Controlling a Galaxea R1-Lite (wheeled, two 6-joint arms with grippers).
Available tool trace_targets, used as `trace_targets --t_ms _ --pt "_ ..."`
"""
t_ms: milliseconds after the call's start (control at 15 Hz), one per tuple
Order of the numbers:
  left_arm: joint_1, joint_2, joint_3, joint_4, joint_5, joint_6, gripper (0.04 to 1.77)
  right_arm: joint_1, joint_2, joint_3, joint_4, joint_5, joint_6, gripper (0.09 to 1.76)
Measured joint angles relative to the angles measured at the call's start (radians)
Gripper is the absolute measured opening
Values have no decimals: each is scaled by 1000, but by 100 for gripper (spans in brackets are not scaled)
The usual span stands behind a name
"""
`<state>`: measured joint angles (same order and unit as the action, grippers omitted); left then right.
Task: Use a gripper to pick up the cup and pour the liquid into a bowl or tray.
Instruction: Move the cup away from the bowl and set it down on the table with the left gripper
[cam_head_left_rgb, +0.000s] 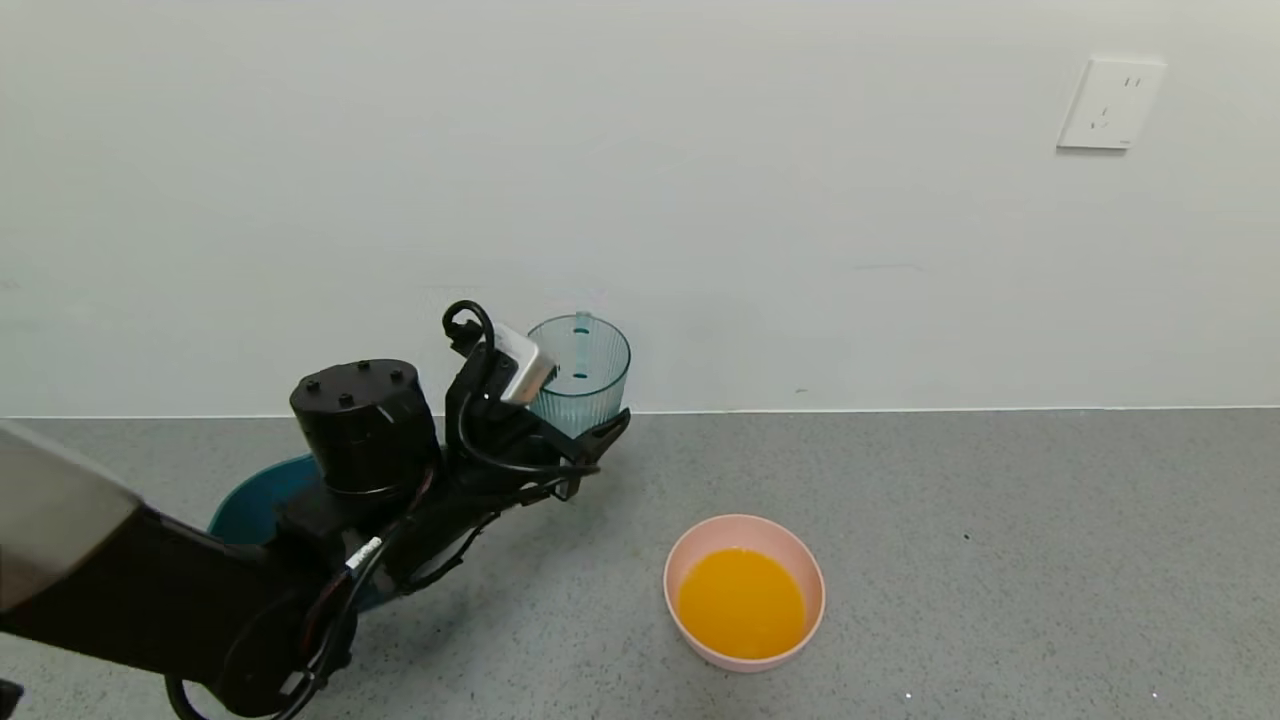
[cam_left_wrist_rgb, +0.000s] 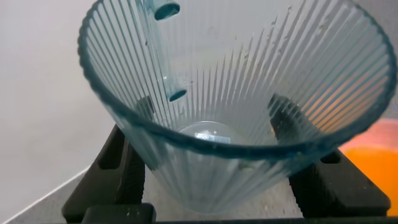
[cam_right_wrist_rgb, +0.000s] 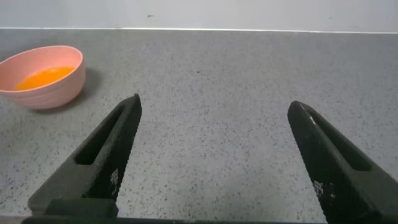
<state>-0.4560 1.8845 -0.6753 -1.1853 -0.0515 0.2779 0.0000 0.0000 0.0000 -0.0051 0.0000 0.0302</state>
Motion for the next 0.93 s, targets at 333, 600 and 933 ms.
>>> trace_targets --t_ms 333,600,933 --pt "10 185 54 -307 1 -60 129 0 0 0 0 0 0 171" --pt "6 303 78 -375 7 -115 129 0 0 0 0 0 0 171" --pt "7 371 83 -377 6 -167 129 0 0 0 0 0 0 171"
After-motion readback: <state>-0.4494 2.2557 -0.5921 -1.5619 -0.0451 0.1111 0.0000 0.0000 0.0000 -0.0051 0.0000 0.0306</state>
